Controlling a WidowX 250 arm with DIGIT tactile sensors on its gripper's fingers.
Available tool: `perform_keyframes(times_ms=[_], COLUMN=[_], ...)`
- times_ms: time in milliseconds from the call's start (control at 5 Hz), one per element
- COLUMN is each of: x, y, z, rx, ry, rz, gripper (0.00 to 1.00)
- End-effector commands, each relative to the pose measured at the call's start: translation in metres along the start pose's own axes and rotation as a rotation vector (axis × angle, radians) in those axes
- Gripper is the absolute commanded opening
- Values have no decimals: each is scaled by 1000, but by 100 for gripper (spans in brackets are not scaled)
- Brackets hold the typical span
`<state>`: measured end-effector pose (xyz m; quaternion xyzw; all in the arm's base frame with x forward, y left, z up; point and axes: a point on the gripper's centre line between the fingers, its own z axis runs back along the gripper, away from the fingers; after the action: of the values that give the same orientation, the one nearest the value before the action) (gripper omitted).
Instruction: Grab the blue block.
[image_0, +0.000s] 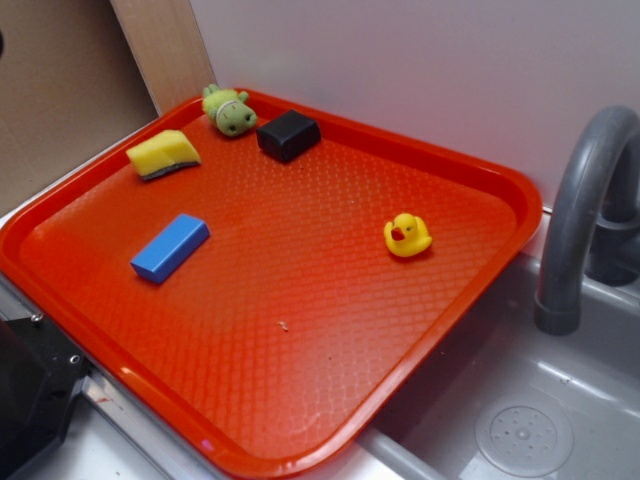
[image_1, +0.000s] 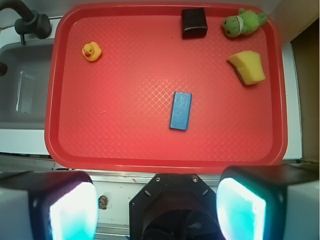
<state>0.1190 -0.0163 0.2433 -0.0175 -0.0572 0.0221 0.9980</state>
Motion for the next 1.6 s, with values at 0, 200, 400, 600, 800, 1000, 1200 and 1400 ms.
perform_keyframes(times_ms=[0, 200, 400, 600, 800, 1000, 1200, 1400], x=[0, 17, 22, 45, 69, 104, 98, 79], y=[0, 3, 0, 7, 11, 28, 36, 37], z=[0, 3, 0, -11, -35, -84, -125, -147], rx=[0, -21, -5, 2, 65, 73, 109, 157], ry=[0, -7, -12, -33, -57, -75, -26, 5], rz=[0, 36, 51, 72, 77, 84, 69, 19], gripper=[100, 100, 100, 100, 100, 100, 100, 100])
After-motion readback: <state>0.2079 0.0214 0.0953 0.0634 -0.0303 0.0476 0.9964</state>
